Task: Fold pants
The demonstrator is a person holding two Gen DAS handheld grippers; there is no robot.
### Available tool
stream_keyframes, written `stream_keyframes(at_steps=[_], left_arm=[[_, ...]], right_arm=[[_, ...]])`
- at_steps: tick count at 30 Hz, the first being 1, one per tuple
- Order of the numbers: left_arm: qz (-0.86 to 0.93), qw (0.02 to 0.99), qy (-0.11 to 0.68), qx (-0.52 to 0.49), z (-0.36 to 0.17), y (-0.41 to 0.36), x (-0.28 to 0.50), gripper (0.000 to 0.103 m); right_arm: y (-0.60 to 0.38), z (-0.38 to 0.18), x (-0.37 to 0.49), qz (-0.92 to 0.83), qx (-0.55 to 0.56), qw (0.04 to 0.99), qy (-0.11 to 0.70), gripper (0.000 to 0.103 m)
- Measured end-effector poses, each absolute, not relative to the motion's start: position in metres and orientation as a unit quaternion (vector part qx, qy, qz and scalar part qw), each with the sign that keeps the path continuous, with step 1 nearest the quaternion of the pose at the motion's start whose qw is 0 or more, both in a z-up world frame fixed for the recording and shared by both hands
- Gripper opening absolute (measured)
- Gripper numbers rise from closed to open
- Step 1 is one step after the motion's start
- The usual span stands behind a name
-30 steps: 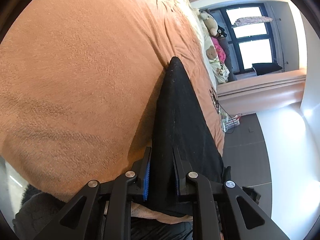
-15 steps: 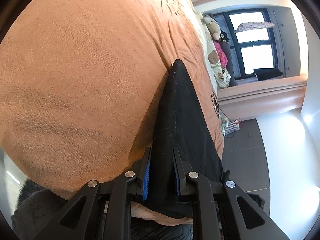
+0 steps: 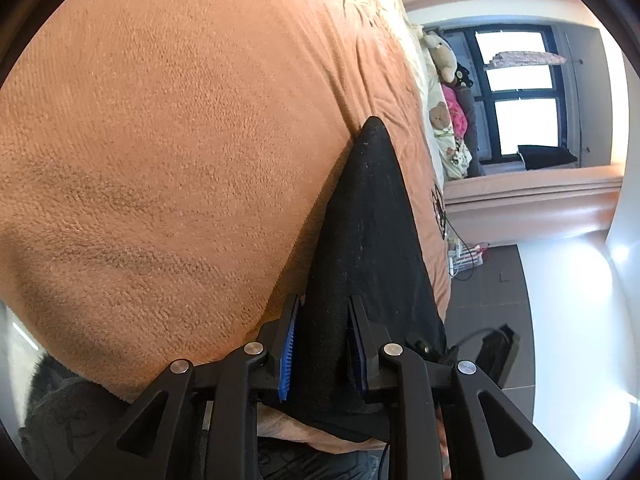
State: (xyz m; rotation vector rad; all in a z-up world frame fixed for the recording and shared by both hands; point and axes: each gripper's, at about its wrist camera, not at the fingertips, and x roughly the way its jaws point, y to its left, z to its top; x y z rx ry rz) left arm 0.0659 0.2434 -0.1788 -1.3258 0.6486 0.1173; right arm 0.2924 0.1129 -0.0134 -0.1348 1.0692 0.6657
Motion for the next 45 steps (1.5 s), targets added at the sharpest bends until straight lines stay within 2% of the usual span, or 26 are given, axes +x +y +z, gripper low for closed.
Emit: stream_keyframes(at_steps=[4,21,25,32,45], left_arm=[[0.060,0.738,0.297,-0.603,-0.177,0.242,0.069,0.028],[0.055,0.724,0.304,-0.616,-0.182,0.246,0.073,0.029],[0.056,0.735,0.306,-0.603,-0.177,0.244,0.073,0.021],[0.047,0.755,0.304,-0.578,-0.161,0.238,0.073,0.015],[0.013,0.786,0.287,-0.548,-0.106,0.220,0.093,0.013]], right_arm=[[0.131,-0.015,0.310,0.305,-0.072,0.807,0.500,0.004],[0.174,-0.016,0.364,0.267,-0.062,0.829,0.488,0.004],[0.170,-0.009,0.381,0.260,-0.049,0.828,0.494,0.004],[0.153,-0.005,0.363,0.276,-0.041,0.814,0.509,0.004],[0.106,-0.012,0.291,0.336,-0.024,0.785,0.519,0.004]])
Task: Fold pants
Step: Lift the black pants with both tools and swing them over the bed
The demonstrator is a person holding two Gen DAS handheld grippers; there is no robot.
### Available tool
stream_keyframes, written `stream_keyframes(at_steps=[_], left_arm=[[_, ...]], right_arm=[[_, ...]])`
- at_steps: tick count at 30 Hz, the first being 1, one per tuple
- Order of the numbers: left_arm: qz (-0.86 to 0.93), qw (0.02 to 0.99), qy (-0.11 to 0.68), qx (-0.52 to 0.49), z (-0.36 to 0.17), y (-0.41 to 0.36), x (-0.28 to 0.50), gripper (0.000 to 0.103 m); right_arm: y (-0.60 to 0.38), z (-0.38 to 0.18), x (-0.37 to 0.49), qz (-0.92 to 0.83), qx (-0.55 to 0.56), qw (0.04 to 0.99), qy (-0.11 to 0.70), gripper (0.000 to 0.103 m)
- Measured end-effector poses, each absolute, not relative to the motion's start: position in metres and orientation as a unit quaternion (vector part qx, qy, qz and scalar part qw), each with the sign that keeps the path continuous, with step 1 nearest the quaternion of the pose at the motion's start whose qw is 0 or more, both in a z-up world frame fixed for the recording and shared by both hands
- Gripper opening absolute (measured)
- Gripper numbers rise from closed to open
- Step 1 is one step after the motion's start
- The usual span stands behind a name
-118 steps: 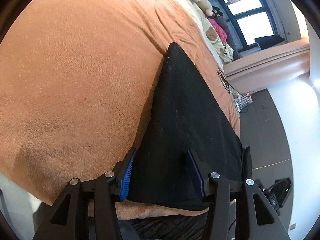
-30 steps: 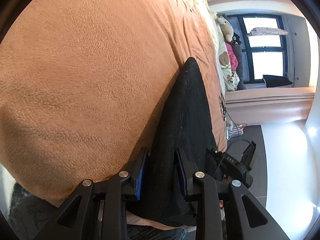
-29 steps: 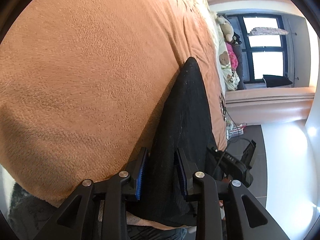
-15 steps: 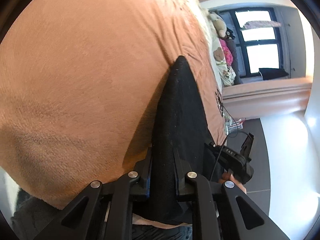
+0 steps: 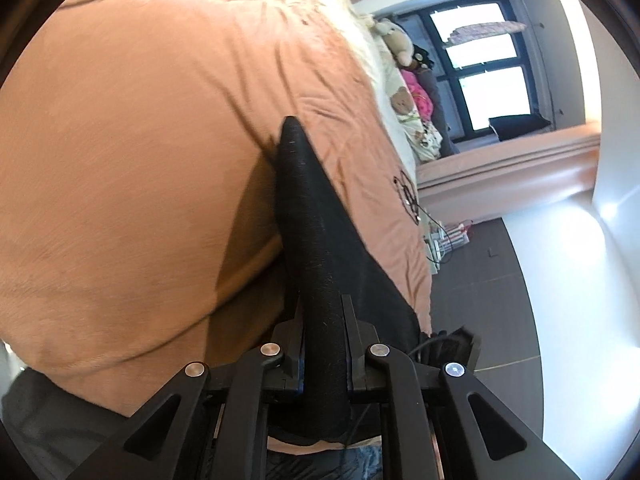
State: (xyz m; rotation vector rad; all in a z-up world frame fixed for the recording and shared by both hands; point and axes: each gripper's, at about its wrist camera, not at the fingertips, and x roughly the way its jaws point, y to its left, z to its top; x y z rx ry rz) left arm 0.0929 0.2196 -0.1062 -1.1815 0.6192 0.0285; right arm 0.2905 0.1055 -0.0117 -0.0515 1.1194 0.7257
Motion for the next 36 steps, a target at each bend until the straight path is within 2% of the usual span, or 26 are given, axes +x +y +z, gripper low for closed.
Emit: stream_keyframes(at_steps=[12,29,30,31,34,36], left_arm=[[-0.043,0.826,0.279,-0.488,-0.041,0.183,0.136,0.013],[-0.123,0.852,0.302,-0.410,0.012,0.104,0.204,0.013],[-0.129,0.852,0.305,-0.406,0.013,0.097,0.210,0.013],[-0.133,0.852,0.308,-0.403,0.014,0.093,0.216,0.013],[-0.147,0.852,0.316,-0.392,0.016,0.076,0.231,0.013],[-0.157,0.852,0.321,-0.382,0.017,0.066,0.239,0.013]], right_arm=[[0.063,-0.021,0.256,0.366,0.020,0.768,0.525,0.004],[-0.062,0.027,0.247,0.354,0.107,0.825,0.428,0.005],[-0.074,0.029,0.244,0.347,0.114,0.829,0.424,0.007],[-0.082,0.029,0.240,0.344,0.121,0.830,0.421,0.013],[-0.105,0.031,0.238,0.327,0.137,0.840,0.411,0.050],[-0.118,0.032,0.235,0.319,0.149,0.847,0.399,0.053]])
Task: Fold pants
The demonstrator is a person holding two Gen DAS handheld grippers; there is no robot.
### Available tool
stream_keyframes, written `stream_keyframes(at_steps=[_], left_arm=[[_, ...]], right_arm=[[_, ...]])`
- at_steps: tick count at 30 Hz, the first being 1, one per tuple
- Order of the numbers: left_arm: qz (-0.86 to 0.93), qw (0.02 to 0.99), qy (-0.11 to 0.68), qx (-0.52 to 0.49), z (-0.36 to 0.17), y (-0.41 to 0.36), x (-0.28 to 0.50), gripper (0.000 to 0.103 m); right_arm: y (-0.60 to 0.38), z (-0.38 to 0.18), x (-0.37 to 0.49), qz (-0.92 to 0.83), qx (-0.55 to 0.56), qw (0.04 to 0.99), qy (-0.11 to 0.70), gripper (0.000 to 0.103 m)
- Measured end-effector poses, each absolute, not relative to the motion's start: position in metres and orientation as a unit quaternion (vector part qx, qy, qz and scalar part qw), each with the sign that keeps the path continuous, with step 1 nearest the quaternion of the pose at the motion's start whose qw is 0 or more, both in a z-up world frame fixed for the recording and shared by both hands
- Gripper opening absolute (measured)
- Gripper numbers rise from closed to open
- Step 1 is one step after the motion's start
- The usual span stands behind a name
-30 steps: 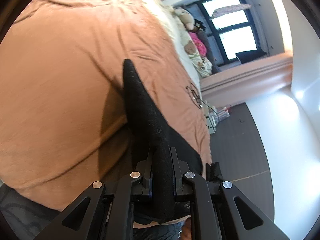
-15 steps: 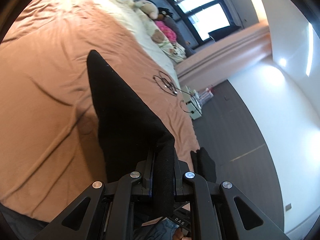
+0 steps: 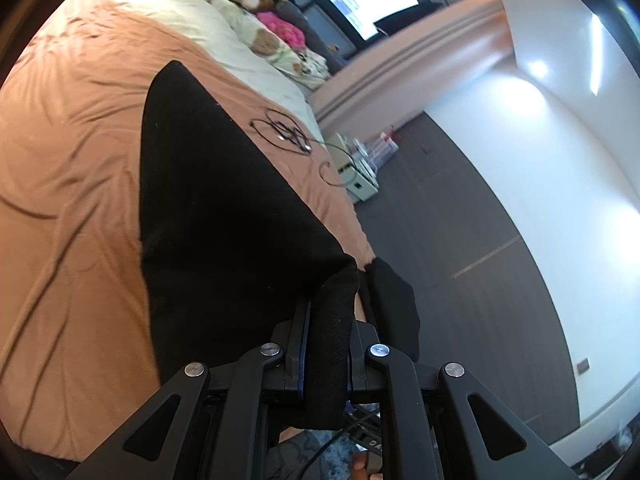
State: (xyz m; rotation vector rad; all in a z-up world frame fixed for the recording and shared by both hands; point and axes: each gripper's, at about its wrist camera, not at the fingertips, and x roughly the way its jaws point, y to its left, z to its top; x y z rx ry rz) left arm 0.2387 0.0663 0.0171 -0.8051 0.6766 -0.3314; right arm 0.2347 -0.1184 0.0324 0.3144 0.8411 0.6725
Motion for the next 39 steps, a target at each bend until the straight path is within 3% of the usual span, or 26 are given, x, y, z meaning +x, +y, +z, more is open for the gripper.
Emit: stream_keyframes(at_steps=[26,31,34,39], left_arm=[[-0.236,0.795,0.449,-0.334,-0.056,-0.072,0.351,0.014],[-0.262,0.774,0.478,-0.322,-0.068,-0.098,0.356,0.035],[-0.265,0.772,0.481,-0.321,-0.069,-0.096,0.356,0.059],[-0.235,0.783,0.477,-0.324,-0.075,-0.072,0.347,0.062]], right_arm=[[-0.273,0.025,0.183,0.217,0.252,0.865,0.376,0.053],[-0.281,0.030,0.177,0.217,0.260,0.864,0.372,0.053],[-0.280,0.028,0.179,0.219,0.269,0.861,0.373,0.053],[-0.276,0.024,0.182,0.233,0.278,0.855,0.371,0.053]])
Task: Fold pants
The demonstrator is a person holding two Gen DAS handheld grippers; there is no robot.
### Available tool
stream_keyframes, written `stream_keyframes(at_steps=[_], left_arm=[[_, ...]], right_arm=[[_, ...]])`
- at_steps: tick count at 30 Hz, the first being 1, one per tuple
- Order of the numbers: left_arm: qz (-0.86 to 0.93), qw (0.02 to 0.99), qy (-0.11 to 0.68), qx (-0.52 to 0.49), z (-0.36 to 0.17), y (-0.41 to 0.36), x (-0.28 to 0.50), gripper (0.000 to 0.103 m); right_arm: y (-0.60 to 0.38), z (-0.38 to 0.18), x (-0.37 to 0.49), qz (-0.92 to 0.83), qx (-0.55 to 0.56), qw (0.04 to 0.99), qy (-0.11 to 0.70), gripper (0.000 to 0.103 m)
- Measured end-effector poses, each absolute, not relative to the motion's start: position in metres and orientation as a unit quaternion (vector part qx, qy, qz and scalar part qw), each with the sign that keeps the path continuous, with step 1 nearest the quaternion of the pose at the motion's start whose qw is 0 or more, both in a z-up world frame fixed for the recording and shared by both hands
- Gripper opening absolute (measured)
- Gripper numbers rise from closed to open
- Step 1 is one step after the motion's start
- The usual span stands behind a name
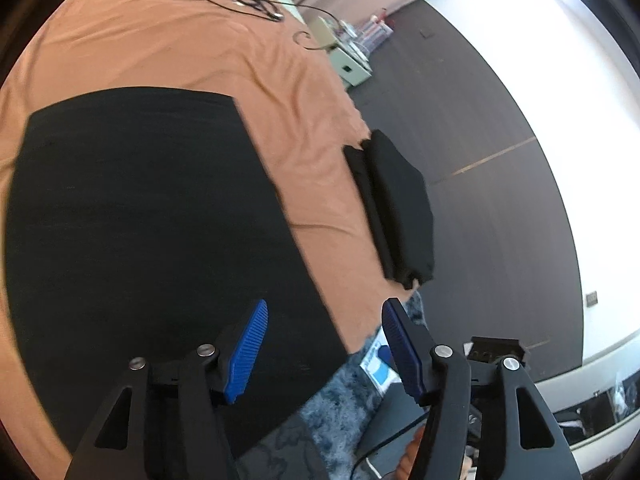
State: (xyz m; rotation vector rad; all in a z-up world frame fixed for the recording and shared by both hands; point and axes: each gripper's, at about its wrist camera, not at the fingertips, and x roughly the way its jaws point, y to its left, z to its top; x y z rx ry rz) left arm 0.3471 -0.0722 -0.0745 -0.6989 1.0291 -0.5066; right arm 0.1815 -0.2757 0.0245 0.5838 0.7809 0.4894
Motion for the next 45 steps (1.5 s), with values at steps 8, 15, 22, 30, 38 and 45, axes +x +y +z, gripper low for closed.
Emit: stream_keyframes(at_steps=[8,15,22,30,38,45], left_arm=[[-0.176,0.794,0.476,-0.334,-0.090,-0.017,0.334,0.062],[-0.130,0.796,0.479,-0.348,-0.108,0.023,0.318,0.062],[-0.083,0.787,0.487,-0.369,-0.133,0.050,0.304,0.062],[-0.090,0.763,0.507,-0.390,-0.159,0.043,0.294,0.062],[-0.112,0.740,0.517,-0.415,-0.179,0.030,0.291,0.061],[-0.112,0.745,0.501,-0.426,-0.170,0.034,0.283,0.054]], right_arm=[[-0.255,0.016,0.195,0.255,0.278,0.846,0.377,0.053],[-0.229,0.007,0.218,0.252,0.266,0.841,0.397,0.037],[-0.221,0.003,0.238,0.227,0.245,0.841,0.426,0.006],[-0.224,-0.002,0.235,0.198,0.247,0.843,0.435,0.005],[-0.214,-0.008,0.238,0.197,0.250,0.836,0.446,0.007],[-0.217,-0.005,0.251,0.198,0.226,0.846,0.441,0.048]])
